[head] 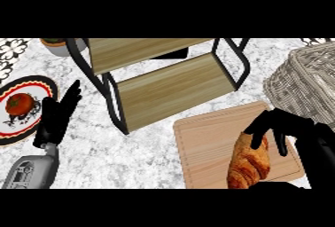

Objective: Pick the croissant from the cutting board and place it in the basket

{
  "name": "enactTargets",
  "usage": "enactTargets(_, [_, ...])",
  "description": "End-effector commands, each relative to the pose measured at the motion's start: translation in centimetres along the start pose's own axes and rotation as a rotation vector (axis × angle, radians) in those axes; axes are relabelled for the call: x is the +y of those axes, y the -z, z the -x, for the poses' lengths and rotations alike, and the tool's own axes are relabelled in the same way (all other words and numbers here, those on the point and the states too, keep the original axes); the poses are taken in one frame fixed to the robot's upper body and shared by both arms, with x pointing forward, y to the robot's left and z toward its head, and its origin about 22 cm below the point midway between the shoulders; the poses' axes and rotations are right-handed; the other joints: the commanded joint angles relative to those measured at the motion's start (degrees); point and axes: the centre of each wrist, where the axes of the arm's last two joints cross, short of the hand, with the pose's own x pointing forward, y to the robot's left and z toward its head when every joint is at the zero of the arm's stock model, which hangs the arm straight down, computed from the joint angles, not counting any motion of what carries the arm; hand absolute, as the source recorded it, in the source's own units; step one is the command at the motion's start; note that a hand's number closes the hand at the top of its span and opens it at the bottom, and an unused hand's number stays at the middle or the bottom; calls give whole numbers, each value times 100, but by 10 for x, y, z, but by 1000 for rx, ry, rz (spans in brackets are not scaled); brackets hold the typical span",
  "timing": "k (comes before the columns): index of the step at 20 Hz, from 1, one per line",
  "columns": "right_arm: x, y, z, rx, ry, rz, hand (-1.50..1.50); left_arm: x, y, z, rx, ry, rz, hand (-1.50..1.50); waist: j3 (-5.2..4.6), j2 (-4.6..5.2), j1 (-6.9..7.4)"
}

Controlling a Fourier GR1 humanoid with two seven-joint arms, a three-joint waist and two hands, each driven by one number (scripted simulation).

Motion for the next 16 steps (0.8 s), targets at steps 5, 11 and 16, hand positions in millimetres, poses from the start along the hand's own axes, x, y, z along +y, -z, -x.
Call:
enactTargets(5, [-64,-1,-49,22,42,118,150,-4,2,-19,9,0,12,0,5,-6,41])
enactTargets(11, [-122,42,-65,98,1,230,150,-14,1,2,-2,5,6,0,3,8,28])
enactTargets(16, [-151,57,-38,230,-298,209,150,4,1,-8,-20,13,2,0,5,27,41])
